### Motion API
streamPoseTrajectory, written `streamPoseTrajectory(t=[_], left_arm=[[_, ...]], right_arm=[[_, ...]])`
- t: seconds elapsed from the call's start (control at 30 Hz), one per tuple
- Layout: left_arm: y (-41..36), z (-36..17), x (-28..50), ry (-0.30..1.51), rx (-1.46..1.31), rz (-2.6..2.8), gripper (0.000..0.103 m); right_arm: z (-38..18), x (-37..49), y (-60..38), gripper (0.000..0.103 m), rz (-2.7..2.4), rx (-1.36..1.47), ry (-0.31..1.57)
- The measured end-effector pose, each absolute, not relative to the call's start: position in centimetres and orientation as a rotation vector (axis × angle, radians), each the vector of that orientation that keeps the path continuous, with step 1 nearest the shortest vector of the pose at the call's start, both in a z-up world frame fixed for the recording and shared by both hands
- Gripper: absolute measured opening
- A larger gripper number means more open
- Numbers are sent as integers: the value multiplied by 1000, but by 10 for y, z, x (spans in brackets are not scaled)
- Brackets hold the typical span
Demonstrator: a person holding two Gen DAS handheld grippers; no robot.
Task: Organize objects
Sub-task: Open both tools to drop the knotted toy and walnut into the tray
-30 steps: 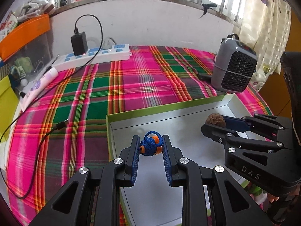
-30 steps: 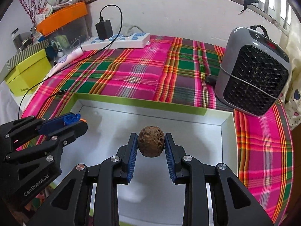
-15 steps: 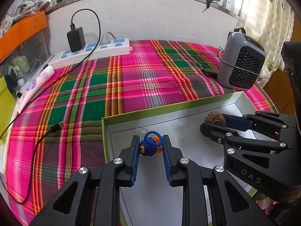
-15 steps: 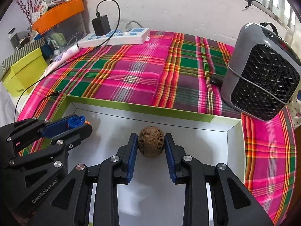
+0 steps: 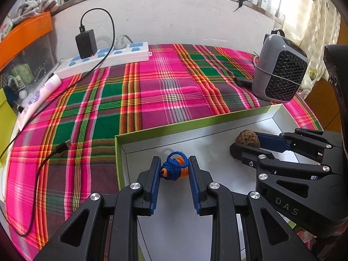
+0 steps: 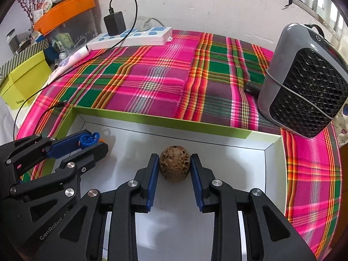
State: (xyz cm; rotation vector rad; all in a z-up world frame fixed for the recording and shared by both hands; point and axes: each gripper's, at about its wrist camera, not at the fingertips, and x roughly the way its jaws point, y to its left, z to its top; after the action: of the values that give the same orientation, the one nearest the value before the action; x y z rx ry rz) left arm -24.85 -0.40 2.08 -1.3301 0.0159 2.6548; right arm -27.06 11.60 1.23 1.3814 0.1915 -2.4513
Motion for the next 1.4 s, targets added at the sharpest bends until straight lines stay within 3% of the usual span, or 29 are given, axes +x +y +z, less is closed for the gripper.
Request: streamPoseTrajectory(t=[0.07, 0.1, 0.17, 0.5, 1.4], left_arm=[[-4, 21, -248, 19, -1332, 2654, 24], [-4, 21, -248, 17, -1332, 2655, 24], [-3, 21, -248, 21, -1330, 2655, 25], [-5, 25, -242, 8, -1300, 2661, 39], [-18, 49, -183, -21, -1223, 2737, 42]], right_arm=[[12, -271, 116, 33, -2459, 1384, 191], [12, -271, 116, 41, -2465, 1389, 191], [12, -271, 117, 46, -2463, 1392, 185], [12, -267, 124, 53, -2496, 1393, 165], [39, -211, 138, 54, -2556, 1283, 69]])
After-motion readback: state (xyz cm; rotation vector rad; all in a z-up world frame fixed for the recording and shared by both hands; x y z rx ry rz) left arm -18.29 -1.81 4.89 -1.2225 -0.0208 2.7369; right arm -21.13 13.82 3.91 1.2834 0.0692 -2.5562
